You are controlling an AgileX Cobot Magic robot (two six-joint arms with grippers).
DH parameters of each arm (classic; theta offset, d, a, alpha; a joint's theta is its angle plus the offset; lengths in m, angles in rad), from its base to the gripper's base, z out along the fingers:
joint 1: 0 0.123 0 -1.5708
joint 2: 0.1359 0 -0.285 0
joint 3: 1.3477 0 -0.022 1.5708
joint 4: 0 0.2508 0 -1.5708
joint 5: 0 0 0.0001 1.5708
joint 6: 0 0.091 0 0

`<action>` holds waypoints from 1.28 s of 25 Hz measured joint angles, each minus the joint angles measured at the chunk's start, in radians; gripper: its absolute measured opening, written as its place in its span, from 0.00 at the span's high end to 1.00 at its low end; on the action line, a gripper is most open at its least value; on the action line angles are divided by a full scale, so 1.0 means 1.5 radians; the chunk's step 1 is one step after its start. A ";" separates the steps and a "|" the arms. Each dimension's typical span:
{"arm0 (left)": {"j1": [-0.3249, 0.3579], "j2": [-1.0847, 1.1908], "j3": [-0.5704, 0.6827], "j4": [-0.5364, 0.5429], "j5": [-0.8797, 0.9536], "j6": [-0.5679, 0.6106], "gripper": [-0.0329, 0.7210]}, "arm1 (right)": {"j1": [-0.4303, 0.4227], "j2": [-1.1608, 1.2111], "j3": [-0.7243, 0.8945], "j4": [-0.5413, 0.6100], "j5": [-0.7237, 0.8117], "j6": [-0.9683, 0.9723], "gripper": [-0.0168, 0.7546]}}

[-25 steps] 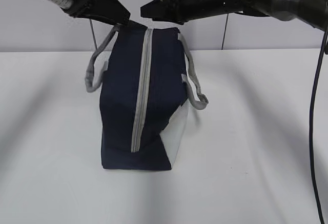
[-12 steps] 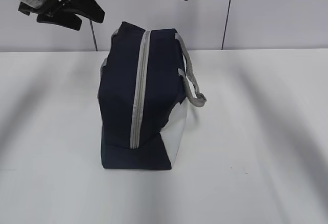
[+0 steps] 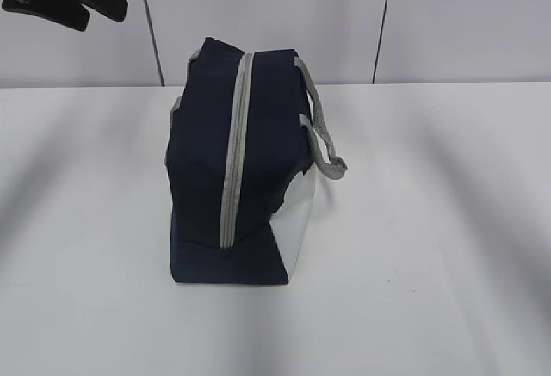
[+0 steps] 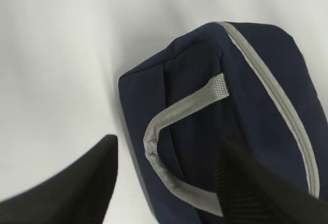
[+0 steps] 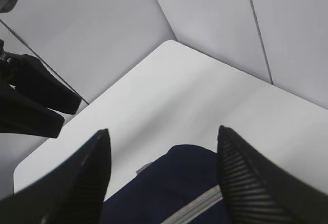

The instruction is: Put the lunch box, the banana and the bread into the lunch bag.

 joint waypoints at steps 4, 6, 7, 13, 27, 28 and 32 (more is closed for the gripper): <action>0.000 -0.054 0.029 0.025 0.013 -0.005 0.40 | 0.000 -0.070 0.084 0.000 0.030 -0.010 0.39; 0.000 -0.091 0.059 0.034 0.016 -0.005 0.41 | 0.000 -0.101 0.119 0.000 0.046 -0.014 0.40; 0.000 -0.111 0.073 0.036 0.016 -0.006 0.41 | 0.000 -0.113 0.137 0.000 0.056 -0.016 0.40; 0.000 -0.235 0.204 0.047 -0.007 -0.007 0.41 | 0.000 -0.190 0.227 0.000 0.114 -0.017 0.40; 0.000 -0.508 0.497 0.058 -0.088 -0.005 0.41 | 0.000 -0.355 0.432 0.008 0.254 -0.063 0.40; 0.000 -0.531 0.518 0.058 -0.091 -0.005 0.41 | 0.000 -0.362 0.447 0.009 0.261 -0.063 0.40; 0.000 -0.626 0.585 0.058 -0.090 -0.005 0.41 | 0.000 -0.397 0.498 0.010 0.279 -0.068 0.40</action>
